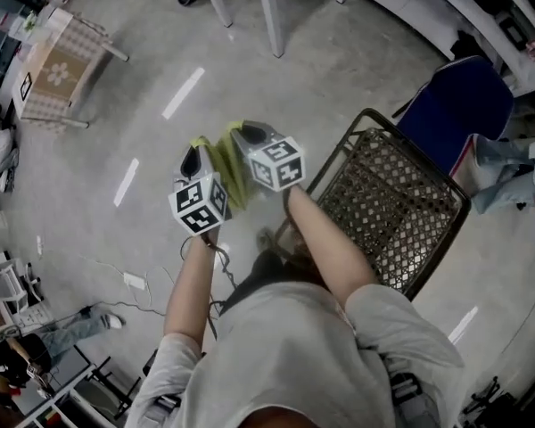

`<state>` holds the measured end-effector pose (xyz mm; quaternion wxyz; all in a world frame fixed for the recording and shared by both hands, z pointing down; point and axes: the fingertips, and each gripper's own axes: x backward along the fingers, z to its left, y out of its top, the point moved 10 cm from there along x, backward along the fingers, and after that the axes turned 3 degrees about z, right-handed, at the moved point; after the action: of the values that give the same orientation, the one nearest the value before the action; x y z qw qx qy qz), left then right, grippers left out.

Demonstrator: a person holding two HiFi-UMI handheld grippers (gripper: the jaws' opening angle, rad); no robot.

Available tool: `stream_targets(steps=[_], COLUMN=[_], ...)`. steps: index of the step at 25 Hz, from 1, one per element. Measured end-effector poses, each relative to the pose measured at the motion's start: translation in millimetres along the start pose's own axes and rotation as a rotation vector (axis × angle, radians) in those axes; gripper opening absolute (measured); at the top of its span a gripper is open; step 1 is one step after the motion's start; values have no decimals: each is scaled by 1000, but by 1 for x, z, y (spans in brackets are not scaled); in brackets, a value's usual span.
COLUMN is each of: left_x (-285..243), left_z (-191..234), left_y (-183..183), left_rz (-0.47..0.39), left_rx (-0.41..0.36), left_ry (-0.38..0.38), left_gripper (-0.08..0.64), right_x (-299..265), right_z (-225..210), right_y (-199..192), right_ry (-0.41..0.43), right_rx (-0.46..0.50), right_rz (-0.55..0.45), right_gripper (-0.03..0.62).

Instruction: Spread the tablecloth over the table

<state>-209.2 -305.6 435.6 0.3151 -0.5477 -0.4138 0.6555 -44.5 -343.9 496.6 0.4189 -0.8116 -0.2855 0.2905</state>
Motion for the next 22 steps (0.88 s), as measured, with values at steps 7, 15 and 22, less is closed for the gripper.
stream_targets(steps=[7, 15, 22], left_x=[-47, 2, 13], left_z=[-176, -340, -388], left_y=[163, 167, 98], left_rz=[-335, -360, -222], left_rx=[-88, -154, -213], left_ry=[-402, -801, -846], left_gripper=[25, 25, 25], right_x=[360, 698, 762], right_z=[-160, -18, -3], right_y=[160, 114, 32], right_ry=[-731, -1416, -1513], right_rx=[316, 386, 256], right_rz=[-377, -584, -575], right_gripper=[9, 9, 9])
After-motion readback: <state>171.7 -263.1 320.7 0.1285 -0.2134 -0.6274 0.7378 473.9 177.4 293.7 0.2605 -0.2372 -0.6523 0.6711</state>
